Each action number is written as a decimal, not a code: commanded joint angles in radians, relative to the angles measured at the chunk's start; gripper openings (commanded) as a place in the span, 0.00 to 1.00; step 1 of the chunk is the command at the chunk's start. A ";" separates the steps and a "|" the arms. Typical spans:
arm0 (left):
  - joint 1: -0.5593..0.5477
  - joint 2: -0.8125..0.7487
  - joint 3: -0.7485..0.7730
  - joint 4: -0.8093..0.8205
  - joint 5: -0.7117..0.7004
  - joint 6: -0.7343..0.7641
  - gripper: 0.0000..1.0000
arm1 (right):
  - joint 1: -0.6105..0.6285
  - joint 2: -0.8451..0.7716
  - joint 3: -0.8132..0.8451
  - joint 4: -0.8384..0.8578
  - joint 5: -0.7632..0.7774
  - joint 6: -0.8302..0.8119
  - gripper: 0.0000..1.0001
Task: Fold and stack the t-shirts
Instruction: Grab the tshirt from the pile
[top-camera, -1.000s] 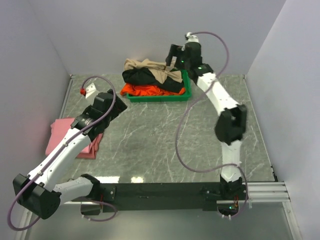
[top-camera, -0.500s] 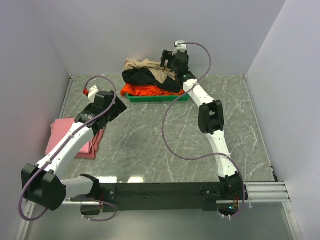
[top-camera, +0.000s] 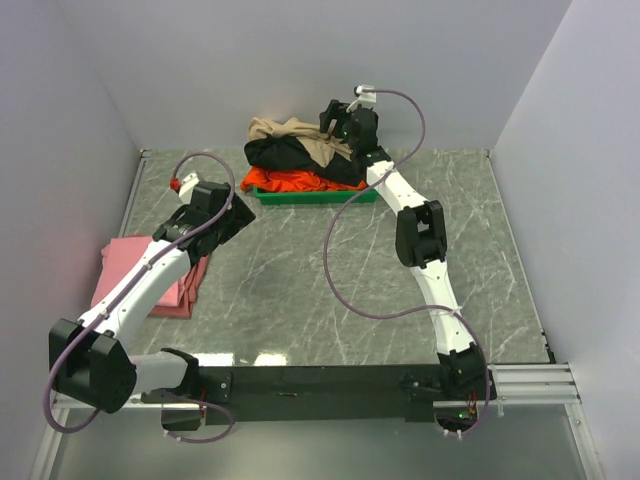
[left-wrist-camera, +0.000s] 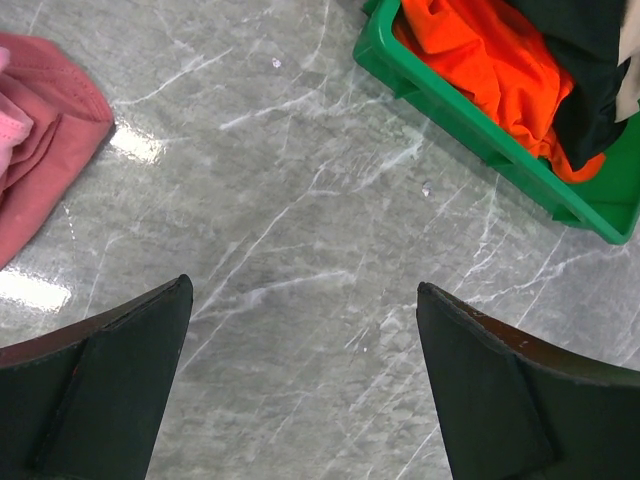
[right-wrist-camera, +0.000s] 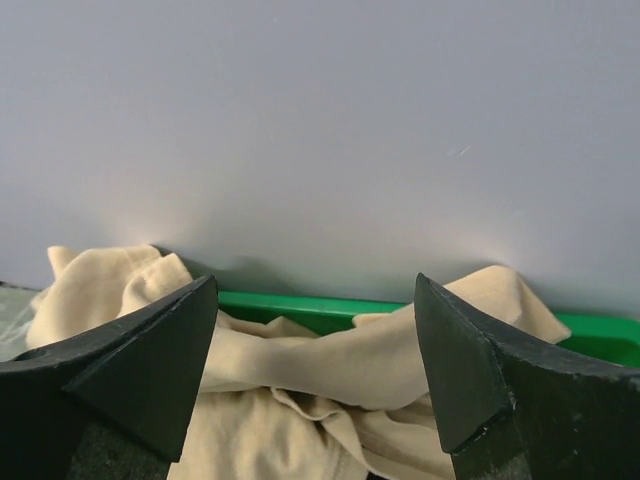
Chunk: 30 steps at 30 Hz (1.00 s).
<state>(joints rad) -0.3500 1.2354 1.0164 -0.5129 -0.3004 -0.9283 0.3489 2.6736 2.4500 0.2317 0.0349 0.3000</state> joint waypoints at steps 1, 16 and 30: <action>0.008 -0.004 0.007 0.016 0.020 0.014 0.99 | -0.002 -0.001 0.011 -0.005 0.016 0.079 0.85; 0.046 -0.063 -0.033 0.034 0.049 0.034 0.99 | 0.005 -0.003 -0.015 -0.114 -0.032 0.340 0.71; 0.068 -0.100 -0.073 0.053 0.109 0.054 0.99 | 0.015 -0.170 -0.040 -0.098 -0.032 0.225 0.00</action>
<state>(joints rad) -0.2863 1.1732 0.9501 -0.4946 -0.2272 -0.9012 0.3515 2.6617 2.3962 0.0883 0.0086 0.5739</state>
